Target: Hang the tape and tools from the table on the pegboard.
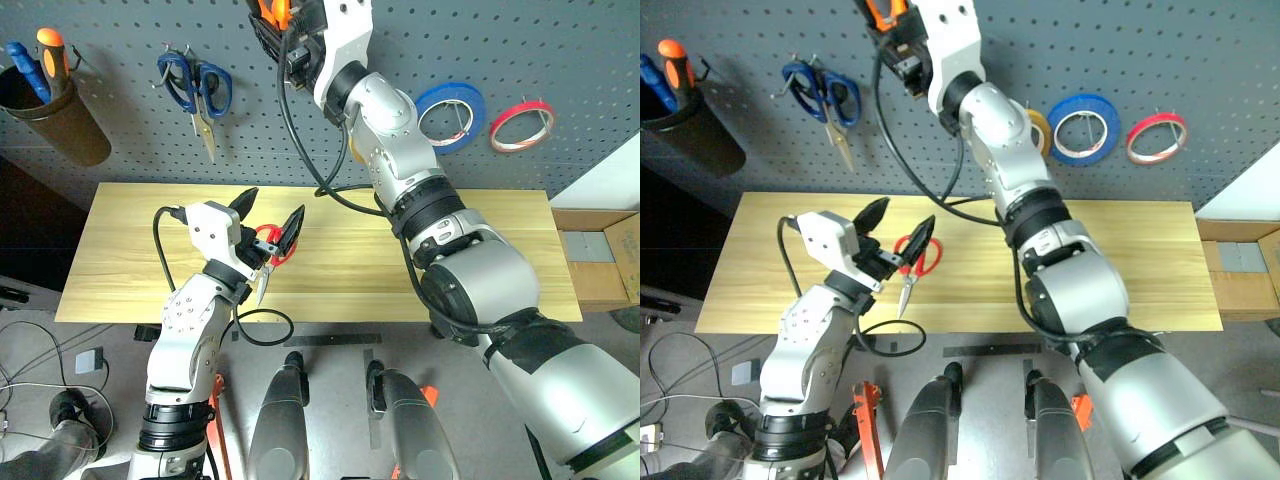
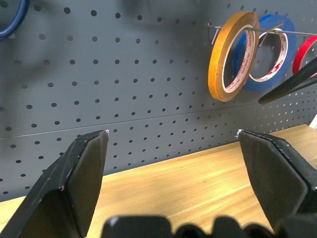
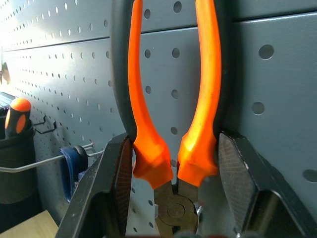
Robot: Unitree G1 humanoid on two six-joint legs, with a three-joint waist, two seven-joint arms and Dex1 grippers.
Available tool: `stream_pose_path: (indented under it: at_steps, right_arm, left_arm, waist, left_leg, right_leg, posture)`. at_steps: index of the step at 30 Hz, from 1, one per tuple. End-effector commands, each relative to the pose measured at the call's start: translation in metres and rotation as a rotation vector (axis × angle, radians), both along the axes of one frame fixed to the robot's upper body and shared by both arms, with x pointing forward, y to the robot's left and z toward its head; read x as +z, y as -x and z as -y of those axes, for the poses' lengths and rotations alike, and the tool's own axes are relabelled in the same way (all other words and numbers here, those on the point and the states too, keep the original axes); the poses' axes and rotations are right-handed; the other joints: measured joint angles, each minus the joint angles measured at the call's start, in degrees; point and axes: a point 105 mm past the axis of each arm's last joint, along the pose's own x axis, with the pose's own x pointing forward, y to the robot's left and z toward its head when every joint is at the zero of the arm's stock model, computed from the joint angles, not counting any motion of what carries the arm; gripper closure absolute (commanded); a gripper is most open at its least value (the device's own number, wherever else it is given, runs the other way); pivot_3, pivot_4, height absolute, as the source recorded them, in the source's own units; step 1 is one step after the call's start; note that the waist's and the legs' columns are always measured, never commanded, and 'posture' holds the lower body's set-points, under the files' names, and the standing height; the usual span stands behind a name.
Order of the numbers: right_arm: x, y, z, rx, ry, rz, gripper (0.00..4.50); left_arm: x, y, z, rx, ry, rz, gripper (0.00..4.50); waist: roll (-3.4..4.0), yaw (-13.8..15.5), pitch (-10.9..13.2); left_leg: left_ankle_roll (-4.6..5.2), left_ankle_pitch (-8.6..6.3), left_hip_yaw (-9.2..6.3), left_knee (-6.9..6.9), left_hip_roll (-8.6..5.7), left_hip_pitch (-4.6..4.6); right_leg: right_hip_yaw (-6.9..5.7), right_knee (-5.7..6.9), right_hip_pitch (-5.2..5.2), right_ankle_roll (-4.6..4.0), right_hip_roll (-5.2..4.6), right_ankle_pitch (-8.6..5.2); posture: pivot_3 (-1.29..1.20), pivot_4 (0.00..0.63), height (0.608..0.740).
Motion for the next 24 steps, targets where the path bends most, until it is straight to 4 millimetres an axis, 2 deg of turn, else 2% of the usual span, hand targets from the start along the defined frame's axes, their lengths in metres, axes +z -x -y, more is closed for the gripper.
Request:
stream_pose_path:
  at_steps: [1, 6, 14, 20, 24]
  right_arm:
    - [0.027, -0.001, 0.025, -0.102, -0.094, 0.076, 2.52]
    - [0.021, -0.001, 0.022, -0.109, -0.087, 0.072, 2.52]
    - [-0.009, -0.001, 0.016, -0.084, -0.046, 0.03, 2.52]
    - [-0.014, 0.0, 0.015, -0.069, -0.047, 0.006, 2.52]
    - [-0.013, 0.0, 0.017, -0.068, -0.05, -0.006, 1.2]
  left_arm:
    - [0.011, 0.004, 0.002, -0.012, 0.0, 0.047, 0.04]
    - [0.012, 0.003, 0.004, -0.018, -0.002, 0.046, 0.04]
    - [0.01, 0.004, 0.004, -0.02, -0.011, 0.039, 0.04]
    - [0.01, 0.003, 0.004, -0.02, -0.014, 0.038, 0.04]
    - [0.01, 0.002, 0.004, -0.022, -0.016, 0.038, 0.04]
  waist:
    - [0.0, 0.14, 0.02]
    - [-0.03, 0.7, 0.36]
    - [-0.04, 1.1, 0.48]
    - [-0.01, 0.96, 0.57]
    - [-0.01, 0.95, 0.57]
  left_leg:
    - [0.0, 0.01, 0.0, 0.0, 0.0, 0.0]
    - [0.02, 0.23, -0.04, 0.0, 0.0, 0.0]
    - [0.1, 0.31, -0.01, -0.05, 0.01, -0.03]
    - [0.1, 0.31, -0.01, -0.19, 0.04, -0.05]
    - [0.1, 0.31, 0.0, -0.21, 0.03, -0.06]
  right_leg:
    - [0.0, 0.02, 0.0, 0.0, 0.0, 0.0]
    - [-0.03, 0.08, -0.01, 0.07, 0.0, -0.03]
    - [0.01, 0.03, -0.04, 0.02, -0.01, 0.02]
    - [-0.01, 0.01, -0.12, 0.0, 0.03, 0.0]
    - [-0.01, -0.05, -0.12, 0.01, 0.03, 0.0]
  posture:
    - [0.13, 0.465, 0.74]
    - [0.13, 0.467, 0.74]
    - [0.12, 0.471, 0.74]
    - [0.12, 0.469, 0.74]
    - [0.12, 0.467, 0.74]
